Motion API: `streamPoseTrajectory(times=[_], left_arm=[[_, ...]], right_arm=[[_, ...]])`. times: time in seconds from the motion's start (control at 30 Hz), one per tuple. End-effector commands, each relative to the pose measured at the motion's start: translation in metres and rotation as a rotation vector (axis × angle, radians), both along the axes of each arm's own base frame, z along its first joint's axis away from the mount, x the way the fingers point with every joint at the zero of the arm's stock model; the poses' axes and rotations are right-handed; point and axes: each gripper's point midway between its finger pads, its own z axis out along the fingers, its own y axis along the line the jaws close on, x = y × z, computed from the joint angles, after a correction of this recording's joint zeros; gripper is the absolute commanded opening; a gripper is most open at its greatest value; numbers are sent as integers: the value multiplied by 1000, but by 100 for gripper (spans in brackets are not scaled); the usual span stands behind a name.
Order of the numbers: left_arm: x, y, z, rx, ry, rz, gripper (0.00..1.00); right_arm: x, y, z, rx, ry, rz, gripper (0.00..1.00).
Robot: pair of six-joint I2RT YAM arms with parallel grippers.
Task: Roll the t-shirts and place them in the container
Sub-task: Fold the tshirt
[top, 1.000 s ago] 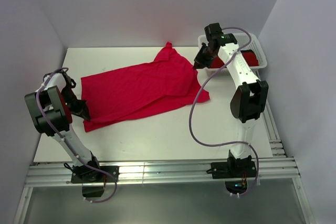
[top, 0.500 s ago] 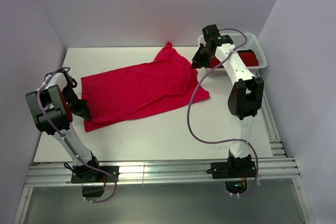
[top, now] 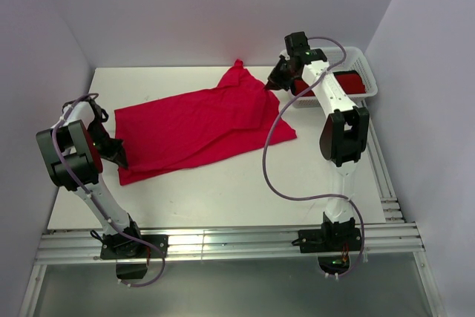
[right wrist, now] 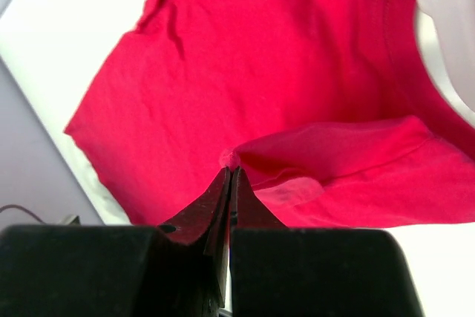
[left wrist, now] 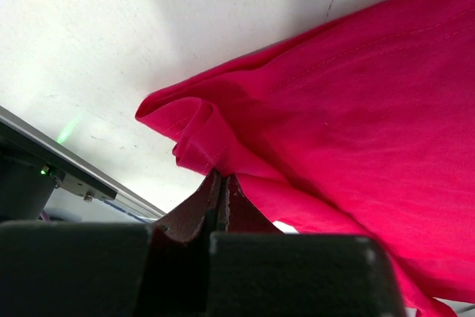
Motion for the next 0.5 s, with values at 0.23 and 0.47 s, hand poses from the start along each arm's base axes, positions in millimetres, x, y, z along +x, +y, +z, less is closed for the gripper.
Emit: streamPoseTrajectory(times=[0.23,0.47], left_arm=[[0,-1,2,-1,-28,-26,1],[-2,-2,0,-5,-31,-31,1]], right_arm=[[25,12,20,63,-107,14,0],[34,16,28,93,-169,10,0]])
